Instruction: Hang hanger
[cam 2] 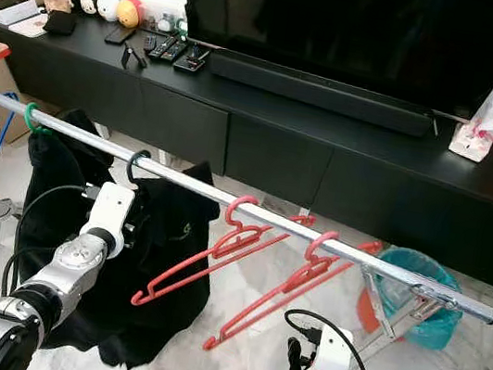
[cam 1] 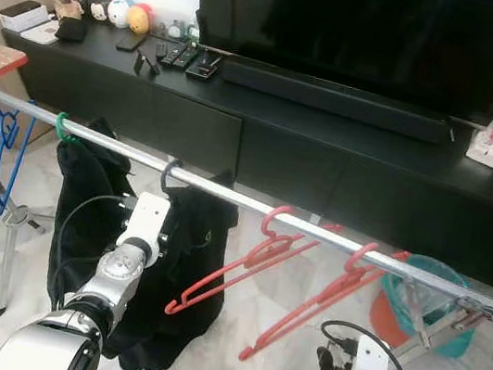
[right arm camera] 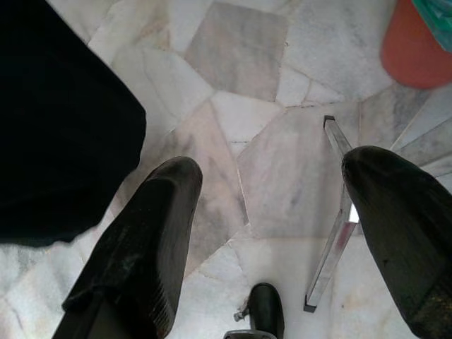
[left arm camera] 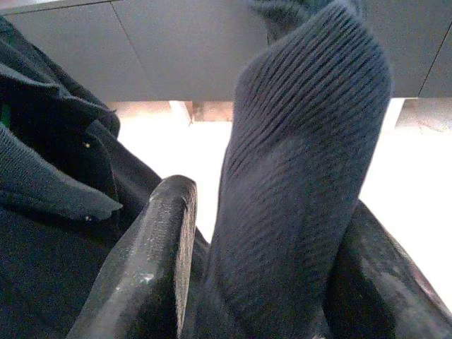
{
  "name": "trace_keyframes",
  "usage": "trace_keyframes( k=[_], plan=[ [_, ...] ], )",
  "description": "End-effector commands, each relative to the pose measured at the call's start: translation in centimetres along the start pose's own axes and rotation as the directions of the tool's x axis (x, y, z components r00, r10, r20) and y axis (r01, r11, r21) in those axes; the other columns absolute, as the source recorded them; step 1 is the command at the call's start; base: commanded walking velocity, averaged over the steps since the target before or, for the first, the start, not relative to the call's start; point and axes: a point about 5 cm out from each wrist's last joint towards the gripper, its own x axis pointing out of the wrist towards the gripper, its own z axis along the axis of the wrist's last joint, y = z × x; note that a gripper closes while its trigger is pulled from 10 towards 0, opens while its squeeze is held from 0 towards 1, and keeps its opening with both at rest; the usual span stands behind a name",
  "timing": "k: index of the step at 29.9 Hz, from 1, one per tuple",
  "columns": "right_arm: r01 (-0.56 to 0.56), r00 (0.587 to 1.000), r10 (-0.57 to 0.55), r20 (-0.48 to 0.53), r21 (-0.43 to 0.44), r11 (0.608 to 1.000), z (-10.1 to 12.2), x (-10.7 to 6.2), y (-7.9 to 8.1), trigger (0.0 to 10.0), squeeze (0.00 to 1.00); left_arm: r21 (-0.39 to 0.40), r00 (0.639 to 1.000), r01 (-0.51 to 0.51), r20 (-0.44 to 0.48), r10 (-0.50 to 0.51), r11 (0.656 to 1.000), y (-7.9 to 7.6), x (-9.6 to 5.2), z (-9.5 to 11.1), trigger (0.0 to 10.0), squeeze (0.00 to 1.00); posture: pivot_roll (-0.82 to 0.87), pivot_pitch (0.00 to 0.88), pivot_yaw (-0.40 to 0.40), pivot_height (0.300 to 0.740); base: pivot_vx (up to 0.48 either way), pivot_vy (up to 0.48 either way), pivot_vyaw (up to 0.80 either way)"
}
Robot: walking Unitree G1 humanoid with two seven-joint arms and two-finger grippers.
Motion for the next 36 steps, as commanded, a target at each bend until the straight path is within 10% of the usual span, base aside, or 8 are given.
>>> trace_keyframes(
  k=[1,15,18,22,23,28,36],
  plan=[
    [-0.001,1.000,0.001,-0.002,0.000,1.000,0.0,0.0,0.2,10.0,0.00,-0.008,0.999,-0.017,-0.029,0.017,1.000,0.4,-0.2,-0.7,10.0,1.00,-0.16,0.000,0.028,0.740,0.000,0.000,0.00],
    [-0.001,1.000,0.001,-0.002,0.000,1.000,0.1,0.1,0.3,10.0,0.00,-0.013,1.000,-0.019,-0.025,0.019,1.000,0.4,-0.3,-0.7,10.0,1.00,-0.16,0.000,0.028,0.740,0.000,0.000,0.00],
    [0.022,1.000,-0.022,-0.001,0.031,0.999,-1.0,-0.4,-0.2,10.0,0.00,-0.101,0.930,0.090,0.366,-0.047,0.991,2.2,-5.0,3.0,10.0,1.00,-0.14,0.000,0.043,0.740,0.000,0.000,0.00],
    [0.032,0.999,-0.032,0.001,0.037,0.999,-1.0,-0.4,-0.6,10.0,0.00,-0.070,0.896,0.121,0.436,-0.078,0.990,2.3,-7.4,4.1,10.0,1.00,-0.14,0.000,0.042,0.740,0.000,0.000,0.00],
    [0.033,0.999,-0.033,0.003,0.037,0.999,-0.9,-0.4,-0.7,10.0,0.00,-0.058,0.895,0.124,0.437,-0.086,0.991,2.2,-7.7,4.1,10.0,0.00,-0.14,0.000,0.042,0.740,0.000,0.000,0.00],
    [0.036,0.999,-0.037,0.016,0.038,0.999,-0.5,-0.5,-1.3,10.0,0.00,-0.056,0.921,0.128,0.377,-0.098,0.990,1.8,-8.4,3.2,10.0,0.00,-0.12,0.000,0.042,0.740,0.000,0.000,0.00],
    [0.064,0.998,-0.064,0.015,0.023,0.998,-0.7,-0.6,-1.6,10.0,0.00,0.088,0.983,0.163,-0.096,-0.155,0.983,1.9,-10.4,-6.2,10.0,0.00,-0.13,0.000,0.047,0.740,0.000,0.000,0.00]
  ],
)
